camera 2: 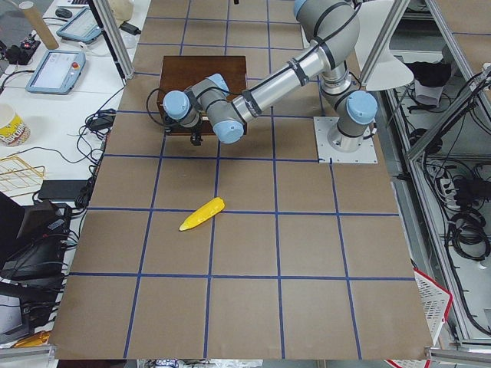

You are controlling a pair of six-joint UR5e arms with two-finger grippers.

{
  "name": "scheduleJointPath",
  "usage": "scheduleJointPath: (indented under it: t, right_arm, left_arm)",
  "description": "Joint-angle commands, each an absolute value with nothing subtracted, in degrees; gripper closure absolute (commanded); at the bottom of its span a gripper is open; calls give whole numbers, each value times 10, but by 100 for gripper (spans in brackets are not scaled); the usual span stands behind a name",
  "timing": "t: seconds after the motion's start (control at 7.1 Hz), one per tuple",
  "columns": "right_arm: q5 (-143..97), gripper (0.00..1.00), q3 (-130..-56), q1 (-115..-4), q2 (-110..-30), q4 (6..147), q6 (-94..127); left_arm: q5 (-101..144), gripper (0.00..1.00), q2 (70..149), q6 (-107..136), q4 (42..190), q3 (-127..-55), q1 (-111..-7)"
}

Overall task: Open drawer and put corn inside
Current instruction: 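Hook the left gripper onto the white drawer handle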

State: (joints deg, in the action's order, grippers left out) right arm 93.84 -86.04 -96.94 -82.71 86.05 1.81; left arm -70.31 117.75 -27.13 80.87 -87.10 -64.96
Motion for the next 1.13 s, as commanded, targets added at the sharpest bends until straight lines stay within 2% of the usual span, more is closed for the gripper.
scheduleJointPath:
  t: [0.0, 0.99]
  right_arm:
    - [939, 0, -860, -969, -827, 860, 18]
    - [939, 0, -860, -969, -827, 860, 18]
  left_arm:
    - [-707, 0, 1178, -275, 804, -867, -649]
    - [-711, 0, 1178, -292, 798, -851, -621]
